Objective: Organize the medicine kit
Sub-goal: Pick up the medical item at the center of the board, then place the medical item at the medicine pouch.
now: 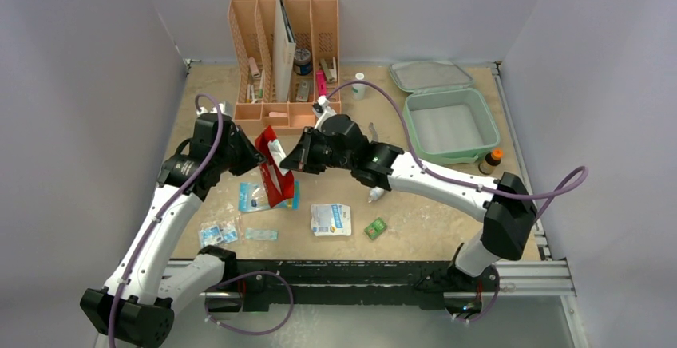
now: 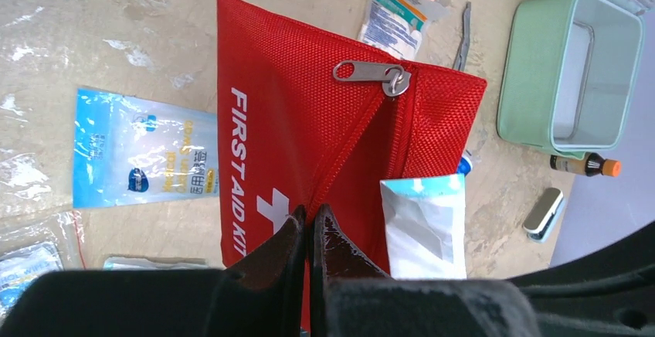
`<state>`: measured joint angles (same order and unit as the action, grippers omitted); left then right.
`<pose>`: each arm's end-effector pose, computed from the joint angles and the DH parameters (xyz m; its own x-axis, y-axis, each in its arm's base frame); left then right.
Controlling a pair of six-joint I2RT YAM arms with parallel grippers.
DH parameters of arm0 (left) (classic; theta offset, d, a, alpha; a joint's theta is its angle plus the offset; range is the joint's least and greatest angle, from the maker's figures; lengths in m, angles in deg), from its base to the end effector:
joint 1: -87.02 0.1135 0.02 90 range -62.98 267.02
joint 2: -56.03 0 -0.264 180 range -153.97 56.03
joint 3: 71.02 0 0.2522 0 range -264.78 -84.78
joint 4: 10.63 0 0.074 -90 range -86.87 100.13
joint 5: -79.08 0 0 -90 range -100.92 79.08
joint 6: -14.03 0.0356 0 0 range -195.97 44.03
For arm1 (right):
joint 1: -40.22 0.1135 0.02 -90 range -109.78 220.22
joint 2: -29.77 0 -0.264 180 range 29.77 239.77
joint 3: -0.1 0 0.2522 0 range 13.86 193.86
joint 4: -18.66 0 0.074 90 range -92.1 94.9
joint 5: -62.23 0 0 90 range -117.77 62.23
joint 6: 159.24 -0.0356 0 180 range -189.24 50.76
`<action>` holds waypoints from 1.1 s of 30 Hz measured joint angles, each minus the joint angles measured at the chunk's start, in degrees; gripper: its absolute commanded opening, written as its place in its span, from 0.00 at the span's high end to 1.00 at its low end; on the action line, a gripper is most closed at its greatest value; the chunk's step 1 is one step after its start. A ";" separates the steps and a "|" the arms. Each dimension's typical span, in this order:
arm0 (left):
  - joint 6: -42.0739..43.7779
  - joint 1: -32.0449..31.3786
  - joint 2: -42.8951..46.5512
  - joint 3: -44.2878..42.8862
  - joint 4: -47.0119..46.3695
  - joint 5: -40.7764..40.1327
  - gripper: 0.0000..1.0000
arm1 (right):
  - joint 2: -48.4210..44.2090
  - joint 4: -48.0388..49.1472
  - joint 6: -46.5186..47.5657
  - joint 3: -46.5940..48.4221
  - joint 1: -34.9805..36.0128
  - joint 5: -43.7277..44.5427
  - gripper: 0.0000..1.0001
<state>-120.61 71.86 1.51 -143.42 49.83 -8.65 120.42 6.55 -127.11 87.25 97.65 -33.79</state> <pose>0.1806 -0.0504 0.3318 -0.6681 -0.5464 -0.5051 -0.2529 0.8051 -0.5365 0.2015 0.3223 0.3326 -0.8328 0.2607 -0.4883 -0.3520 0.4315 0.8306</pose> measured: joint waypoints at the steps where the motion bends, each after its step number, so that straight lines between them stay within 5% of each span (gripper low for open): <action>1: -0.24 0.00 -0.02 0.00 0.00 0.39 1.00 | 0.33 -0.33 0.07 0.44 0.00 0.39 0.98; 16: -2.36 0.00 -0.59 -0.07 -0.48 3.04 1.00 | 3.91 -6.56 1.55 3.78 0.00 0.92 0.68; 25: -2.32 0.00 -1.22 -0.57 -0.48 1.68 1.00 | 3.91 -8.07 2.95 5.16 0.00 0.28 0.74; 33: -2.27 0.00 -1.25 -0.72 -0.39 -5.03 1.00 | 3.45 -8.07 6.12 5.38 0.00 -2.51 0.66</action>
<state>-122.89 71.86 0.26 -144.14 49.43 -13.68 123.88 -1.52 -120.99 92.62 97.65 -36.31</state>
